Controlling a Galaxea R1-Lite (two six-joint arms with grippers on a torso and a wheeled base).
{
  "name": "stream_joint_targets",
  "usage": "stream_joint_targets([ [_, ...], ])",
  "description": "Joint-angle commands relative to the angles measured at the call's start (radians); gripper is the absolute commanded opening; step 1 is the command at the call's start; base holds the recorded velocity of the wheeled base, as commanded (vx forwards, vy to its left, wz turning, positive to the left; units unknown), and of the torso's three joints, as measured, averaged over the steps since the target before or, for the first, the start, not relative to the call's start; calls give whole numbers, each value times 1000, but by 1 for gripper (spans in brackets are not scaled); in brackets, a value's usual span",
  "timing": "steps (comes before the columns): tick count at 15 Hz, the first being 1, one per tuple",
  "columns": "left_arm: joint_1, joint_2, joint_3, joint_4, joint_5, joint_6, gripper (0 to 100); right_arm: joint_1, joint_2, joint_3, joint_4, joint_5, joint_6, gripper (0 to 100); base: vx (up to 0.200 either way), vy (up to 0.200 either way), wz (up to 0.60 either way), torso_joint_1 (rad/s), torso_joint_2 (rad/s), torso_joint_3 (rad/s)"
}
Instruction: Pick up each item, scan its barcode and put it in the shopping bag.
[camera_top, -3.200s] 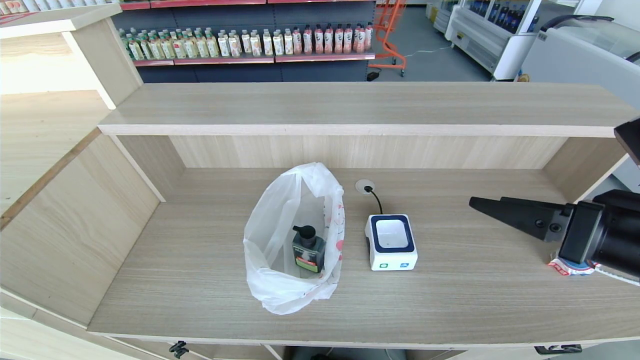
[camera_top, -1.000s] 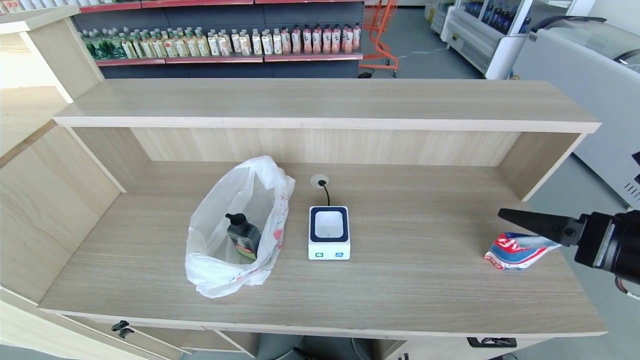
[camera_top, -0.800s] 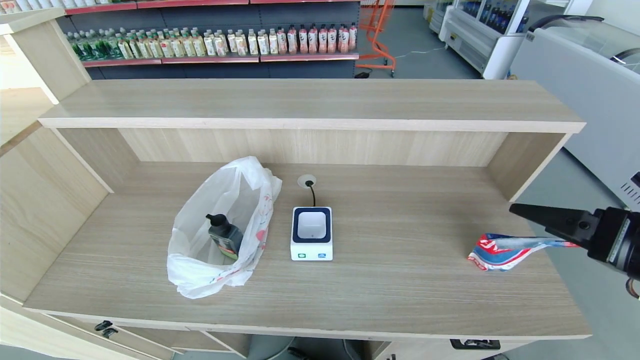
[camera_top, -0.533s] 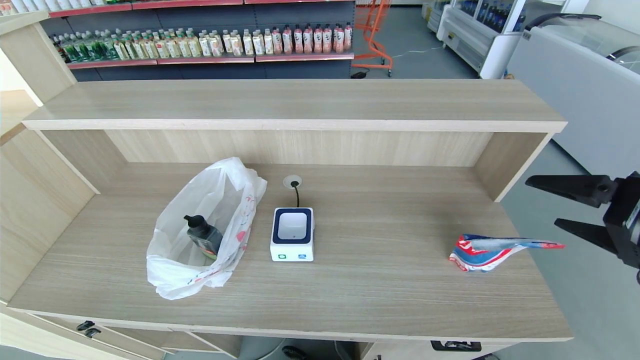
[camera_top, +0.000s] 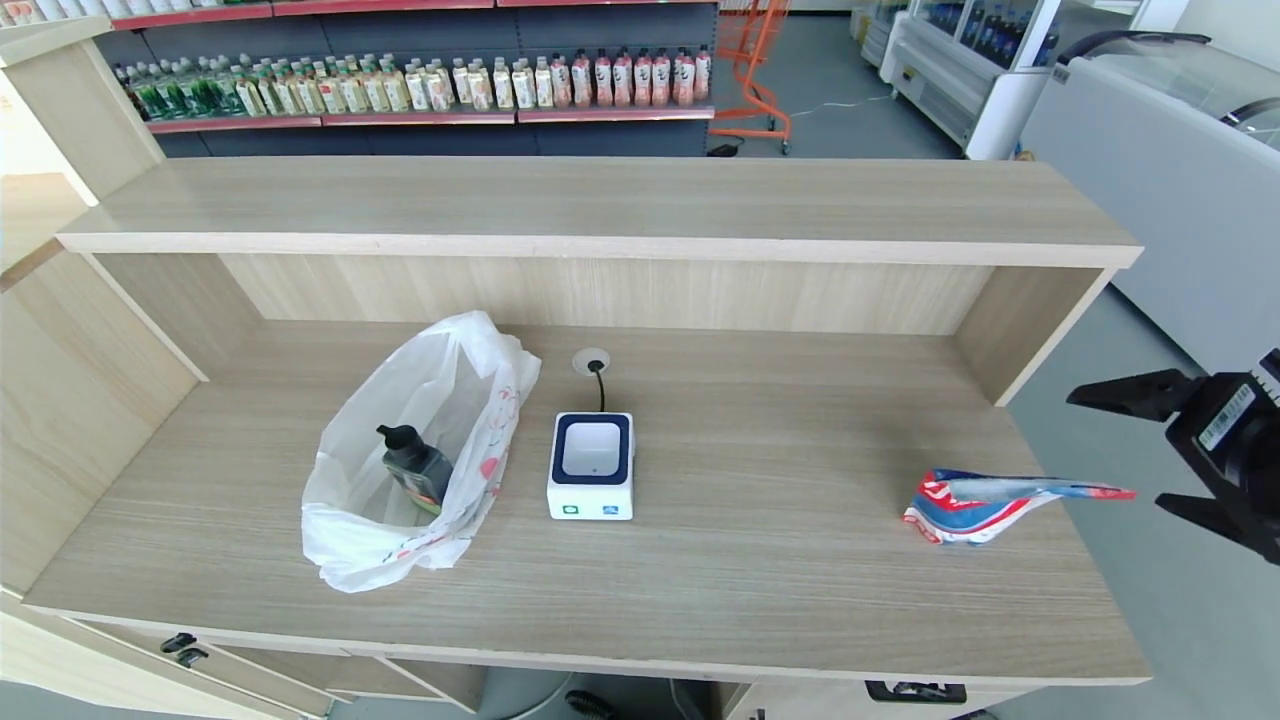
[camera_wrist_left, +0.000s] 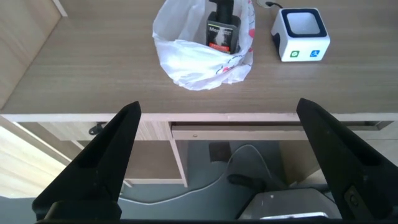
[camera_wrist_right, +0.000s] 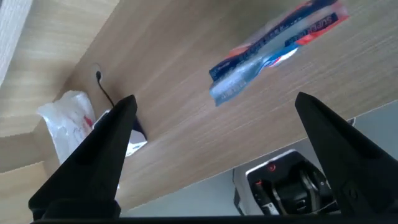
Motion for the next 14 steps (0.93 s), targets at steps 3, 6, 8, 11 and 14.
stream_joint_targets([
  [3,0,0,0,0,0,1,100,-139,153,-26,27,-63,28,100,0,0,0,0,0,0],
  [6,0,0,0,0,0,1,100,-173,211,-28,26,-65,28,100,0,0,0,0,0,0],
  [8,0,2,0,0,0,1,100,-171,263,-17,24,-62,23,100,0,0,0,0,0,0],
  [11,0,2,0,0,0,1,100,-170,377,0,-57,-62,-29,100,0,0,0,0,0,0],
  [14,0,2,0,0,0,1,100,-166,518,3,-241,-39,-61,100,0,0,0,0,0,0],
])
